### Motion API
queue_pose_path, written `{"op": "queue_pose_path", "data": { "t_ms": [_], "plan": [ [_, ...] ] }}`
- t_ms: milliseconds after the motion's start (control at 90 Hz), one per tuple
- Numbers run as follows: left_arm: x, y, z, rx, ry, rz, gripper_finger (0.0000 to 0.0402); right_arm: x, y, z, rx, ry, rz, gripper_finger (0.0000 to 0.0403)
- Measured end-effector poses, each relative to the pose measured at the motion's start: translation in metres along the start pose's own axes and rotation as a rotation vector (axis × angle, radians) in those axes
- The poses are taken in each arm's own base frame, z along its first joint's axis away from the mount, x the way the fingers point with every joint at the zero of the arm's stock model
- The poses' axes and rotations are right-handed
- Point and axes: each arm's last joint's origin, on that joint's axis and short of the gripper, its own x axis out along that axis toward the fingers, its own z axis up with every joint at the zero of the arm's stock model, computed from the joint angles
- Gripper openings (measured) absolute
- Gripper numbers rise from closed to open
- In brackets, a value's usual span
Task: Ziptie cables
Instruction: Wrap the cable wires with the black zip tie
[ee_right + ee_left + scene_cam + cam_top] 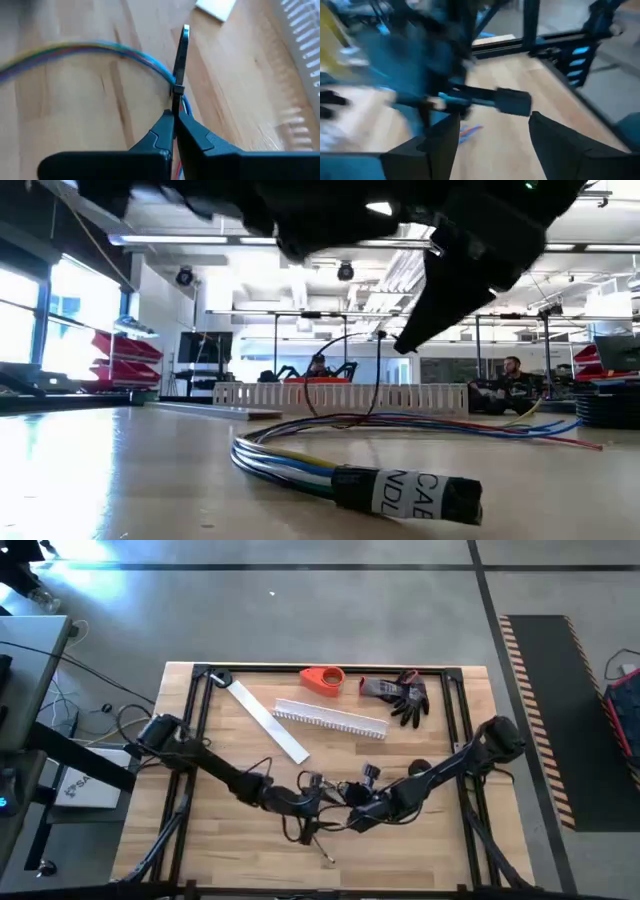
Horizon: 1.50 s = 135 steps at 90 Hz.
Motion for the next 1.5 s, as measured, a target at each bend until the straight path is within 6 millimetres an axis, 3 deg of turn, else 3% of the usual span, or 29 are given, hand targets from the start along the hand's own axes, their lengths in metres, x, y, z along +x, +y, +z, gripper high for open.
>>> {"op": "queue_pose_path", "data": {
  "t_ms": [178,344,489,889,1144,1500],
  "plan": [
    [0.004,0.017,-0.022,0.128,0.195,-0.025,0.0215,-0.003,0.005,-0.001,-0.106,-0.010,0.020,0.0000],
    [0.015,0.026,-0.036,0.148,0.234,-0.004,0.0215,-0.006,0.010,0.000,-0.106,-0.041,0.044,0.0000],
    [0.021,0.027,-0.036,0.152,0.175,-0.010,0.0209,-0.007,0.012,0.000,-0.099,-0.053,0.054,0.0000],
    [0.034,0.026,-0.054,0.181,0.176,-0.007,0.0108,-0.008,0.013,0.001,-0.083,-0.061,0.064,0.0000],
    [0.033,0.022,-0.051,0.180,0.159,-0.007,0.0063,-0.008,0.013,0.001,-0.075,-0.057,0.063,0.0000],
    [0.032,0.017,-0.049,0.202,0.144,0.009,0.0060,-0.008,0.013,0.000,-0.069,-0.051,0.069,0.0000]
  ]
}}
